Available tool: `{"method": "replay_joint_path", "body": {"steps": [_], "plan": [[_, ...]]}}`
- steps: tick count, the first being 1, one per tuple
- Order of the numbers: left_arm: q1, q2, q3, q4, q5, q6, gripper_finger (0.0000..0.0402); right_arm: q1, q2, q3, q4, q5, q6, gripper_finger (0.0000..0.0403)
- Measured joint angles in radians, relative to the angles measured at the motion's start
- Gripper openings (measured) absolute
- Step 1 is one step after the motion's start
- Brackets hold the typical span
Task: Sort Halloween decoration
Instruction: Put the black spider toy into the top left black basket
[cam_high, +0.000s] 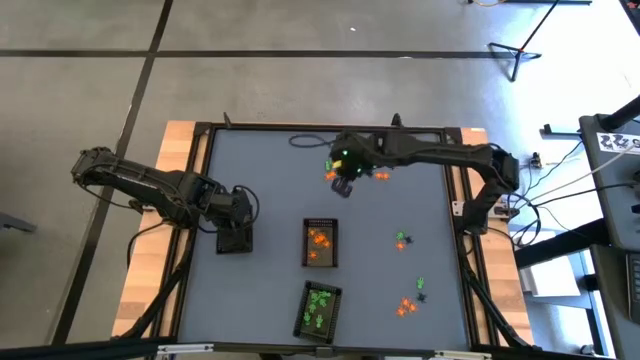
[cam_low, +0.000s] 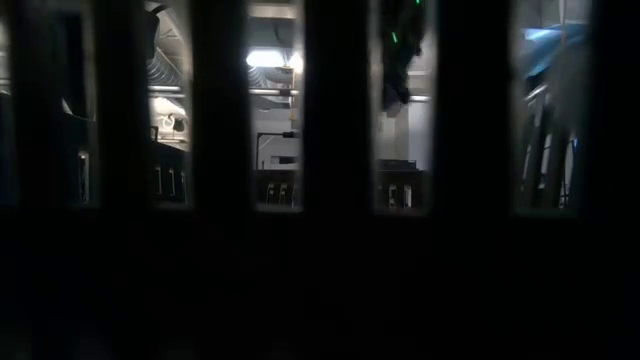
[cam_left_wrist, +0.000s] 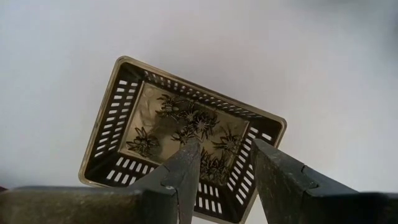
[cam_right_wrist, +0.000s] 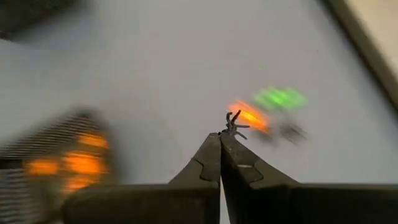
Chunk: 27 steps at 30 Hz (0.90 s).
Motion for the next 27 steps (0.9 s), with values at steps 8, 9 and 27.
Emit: {"method": "replay_joint_path", "body": {"steps": [8, 9, 27], "plan": [[0.0, 0.0, 0.0, 0.0, 0.0, 0.0, 0.0135, 0.122, 0.016, 0.017, 0.291, -0.312, -0.002, 0.0], [0.0, 0.0, 0.0, 0.0, 0.0, 0.0, 0.0135, 0.132, 0.021, 0.017, 0.307, -0.328, -0.002, 0.0], [0.0, 0.0, 0.001, 0.02, 0.001, 0.0, 0.0135, 0.179, 0.267, 0.016, 0.644, -0.565, 0.036, 0.0]]}}
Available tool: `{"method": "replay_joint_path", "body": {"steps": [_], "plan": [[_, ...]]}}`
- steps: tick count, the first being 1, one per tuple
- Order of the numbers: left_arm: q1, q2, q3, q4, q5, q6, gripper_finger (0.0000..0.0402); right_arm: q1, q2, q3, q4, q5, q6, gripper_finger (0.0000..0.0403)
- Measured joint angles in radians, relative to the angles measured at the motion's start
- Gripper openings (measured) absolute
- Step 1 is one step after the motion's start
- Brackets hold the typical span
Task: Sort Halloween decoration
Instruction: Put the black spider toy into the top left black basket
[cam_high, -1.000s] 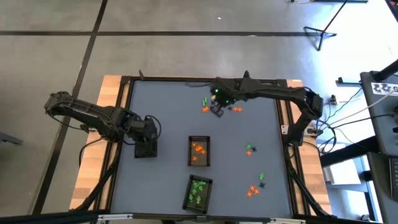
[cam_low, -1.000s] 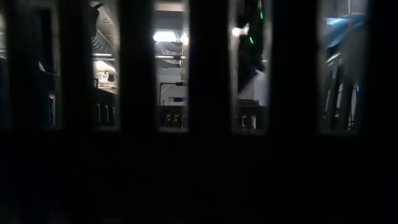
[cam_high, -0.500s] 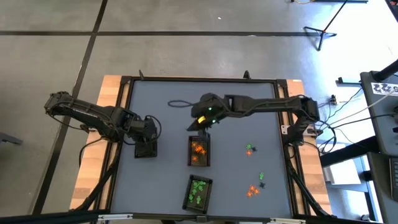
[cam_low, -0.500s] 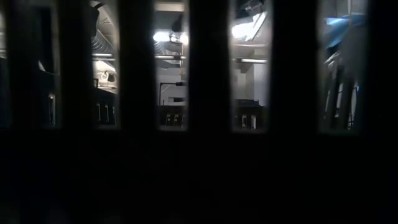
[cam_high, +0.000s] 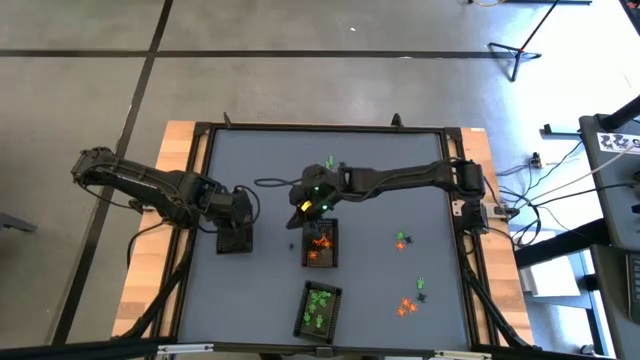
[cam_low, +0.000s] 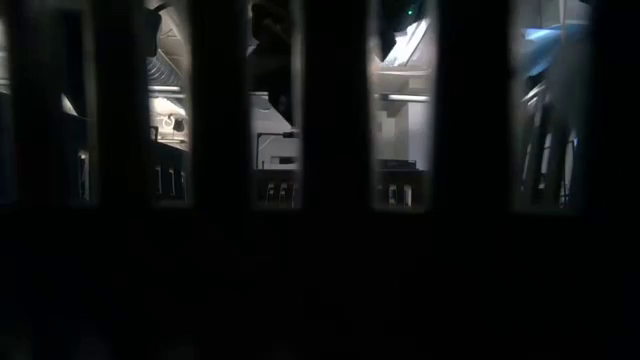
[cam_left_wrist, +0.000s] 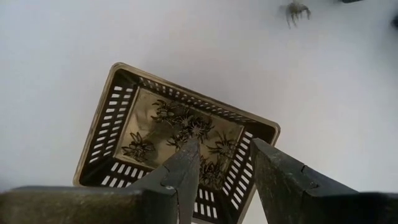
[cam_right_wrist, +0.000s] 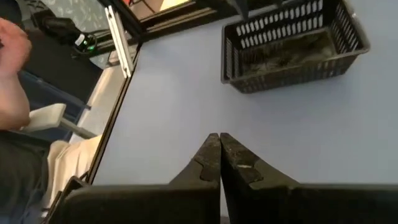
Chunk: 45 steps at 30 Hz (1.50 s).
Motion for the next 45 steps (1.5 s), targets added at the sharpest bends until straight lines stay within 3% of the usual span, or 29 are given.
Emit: {"method": "replay_joint_path", "body": {"steps": [15, 19, 22, 24, 29, 36, 45], "plan": [[0.0, 0.0, 0.0, 0.023, -0.017, 0.001, 0.0135, 0.0, -0.042, 0.0, -0.032, 0.017, -0.073, 0.0], [0.0, 0.0, -0.002, 0.065, -0.164, -0.001, 0.0135, 0.0, -0.092, 0.0, -0.066, 0.047, -0.123, 0.0], [0.0, 0.0, -0.002, 0.205, -0.329, -0.002, 0.0135, 0.001, -0.126, -0.014, -0.077, 0.068, -0.15, 0.0], [0.0, 0.0, -0.001, 0.313, -0.38, 0.007, 0.0135, 0.001, -0.158, -0.048, -0.062, 0.087, -0.155, 0.0], [0.0, 0.021, -0.001, 0.513, -0.352, 0.151, 0.0135, 0.0, -0.271, -0.186, -0.03, 0.145, -0.17, 0.0], [0.004, 0.139, -0.001, 0.705, -0.288, 0.274, 0.0135, 0.0, -0.475, -0.508, 0.262, 0.154, -0.116, 0.0], [0.063, 0.326, -0.001, 0.766, -0.285, 0.317, 0.0135, -0.002, -0.637, -0.812, 0.526, 0.246, -0.074, 0.0]]}}
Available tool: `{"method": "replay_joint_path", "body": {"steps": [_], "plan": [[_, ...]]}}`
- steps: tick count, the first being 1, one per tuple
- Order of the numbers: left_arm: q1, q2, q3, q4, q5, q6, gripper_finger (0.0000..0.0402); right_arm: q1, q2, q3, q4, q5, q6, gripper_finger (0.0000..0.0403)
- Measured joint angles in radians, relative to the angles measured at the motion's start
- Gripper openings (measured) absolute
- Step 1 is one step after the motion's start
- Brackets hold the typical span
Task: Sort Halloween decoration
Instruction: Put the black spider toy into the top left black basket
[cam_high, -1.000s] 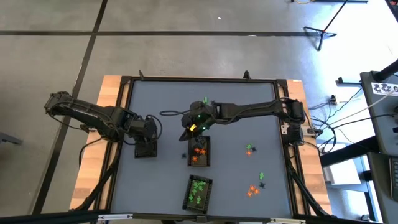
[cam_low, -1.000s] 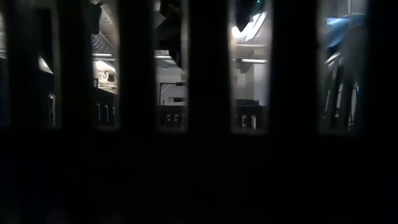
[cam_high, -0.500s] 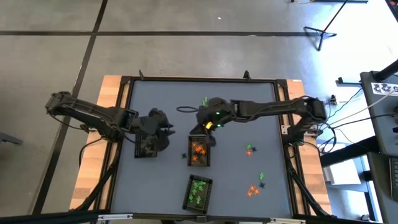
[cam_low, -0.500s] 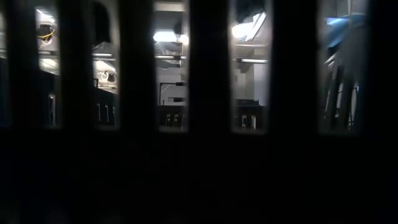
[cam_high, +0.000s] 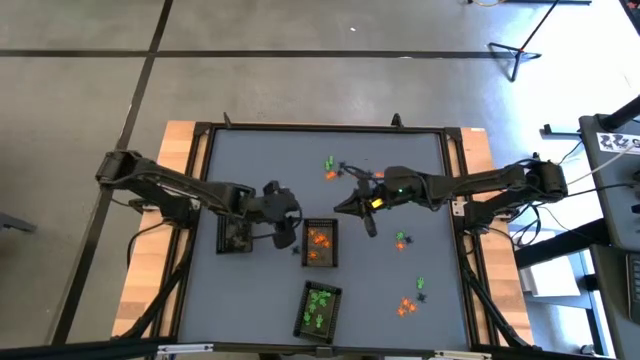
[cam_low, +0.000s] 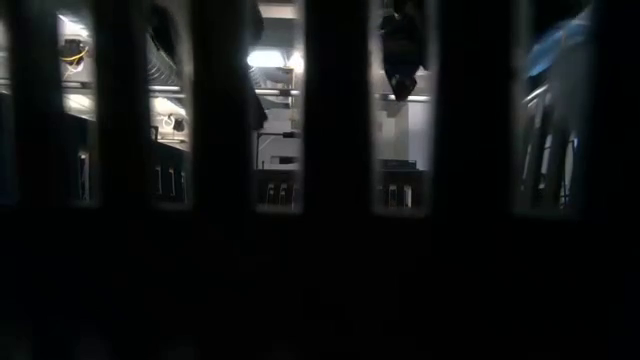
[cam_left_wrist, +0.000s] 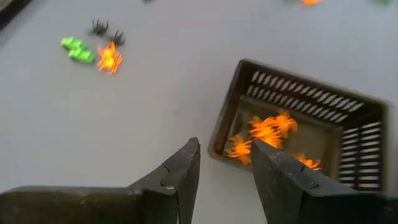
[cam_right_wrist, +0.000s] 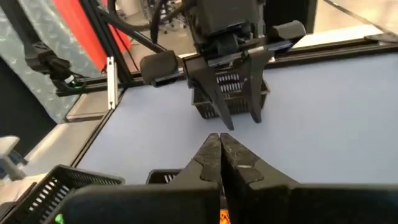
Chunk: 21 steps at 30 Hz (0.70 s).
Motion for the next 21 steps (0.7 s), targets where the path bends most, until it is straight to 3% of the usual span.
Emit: {"method": "replay_joint_path", "body": {"steps": [8, 16, 21], "plan": [[0.09, 0.099, 0.0, 0.004, 0.201, -0.008, 0.0135, 0.002, -0.026, -0.049, -0.006, 0.023, 0.008, 0.0], [0.131, 0.23, 0.0, -0.014, 0.297, 0.031, 0.0135, 0.003, -0.025, -0.051, -0.011, 0.023, 0.015, 0.0], [0.12, 0.251, 0.0, -0.026, 0.353, 0.05, 0.0135, 0.003, -0.025, -0.051, -0.016, 0.023, 0.015, 0.0]]}}
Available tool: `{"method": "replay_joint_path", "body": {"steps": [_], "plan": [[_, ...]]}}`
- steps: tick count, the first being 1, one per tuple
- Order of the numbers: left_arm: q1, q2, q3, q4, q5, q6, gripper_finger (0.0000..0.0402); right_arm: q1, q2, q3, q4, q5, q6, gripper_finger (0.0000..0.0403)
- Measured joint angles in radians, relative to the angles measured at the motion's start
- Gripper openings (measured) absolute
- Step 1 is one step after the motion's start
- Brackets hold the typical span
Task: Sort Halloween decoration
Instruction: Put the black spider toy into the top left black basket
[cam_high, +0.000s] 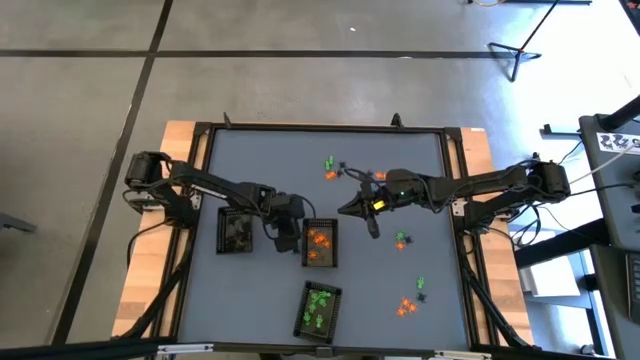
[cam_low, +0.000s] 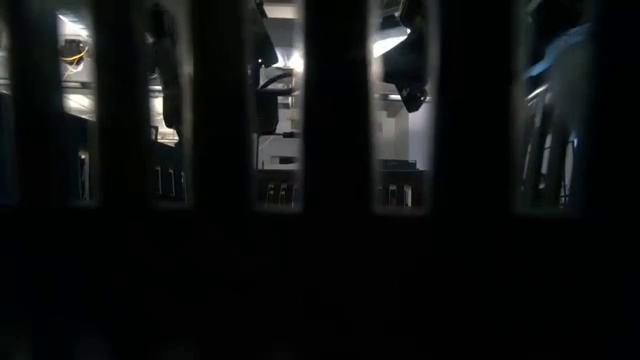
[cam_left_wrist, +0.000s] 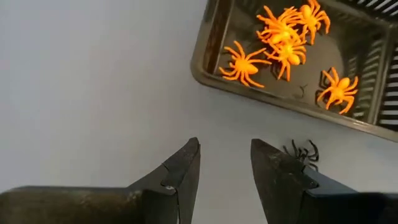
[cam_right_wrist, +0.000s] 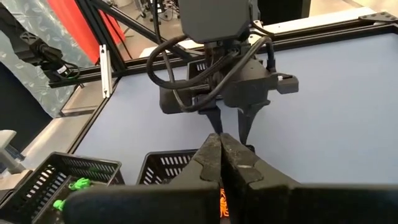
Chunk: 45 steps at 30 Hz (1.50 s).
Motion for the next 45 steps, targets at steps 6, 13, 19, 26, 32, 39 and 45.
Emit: {"method": "replay_joint_path", "body": {"steps": [6, 13, 19, 26, 32, 39, 45], "plan": [[-0.007, -0.021, 0.0, -0.029, -0.004, 0.0, 0.0135, 0.0, 0.001, 0.0, -0.001, 0.0, 0.0, 0.0], [-0.06, -0.03, 0.0, -0.052, -0.004, 0.002, 0.0135, 0.0, 0.001, 0.0, -0.007, 0.0, 0.001, 0.0], [-0.121, -0.03, 0.0, -0.051, -0.042, -0.003, 0.0135, 0.0, 0.001, 0.0, -0.007, 0.0, 0.001, 0.0], [-0.176, -0.018, 0.0, -0.047, -0.116, -0.007, 0.0135, 0.0, 0.001, 0.0, -0.012, 0.0, 0.001, 0.0], [-0.196, 0.008, 0.0, -0.037, -0.12, -0.031, 0.0135, 0.0, 0.001, 0.0, -0.024, 0.0, 0.001, 0.0], [-0.207, 0.076, 0.002, 0.022, -0.116, -0.026, 0.0135, 0.0, 0.006, 0.0, -0.028, 0.0, 0.001, 0.0], [-0.222, 0.114, 0.006, 0.022, -0.136, -0.023, 0.0135, 0.0, 0.006, 0.0, -0.029, 0.0, 0.001, 0.0]]}}
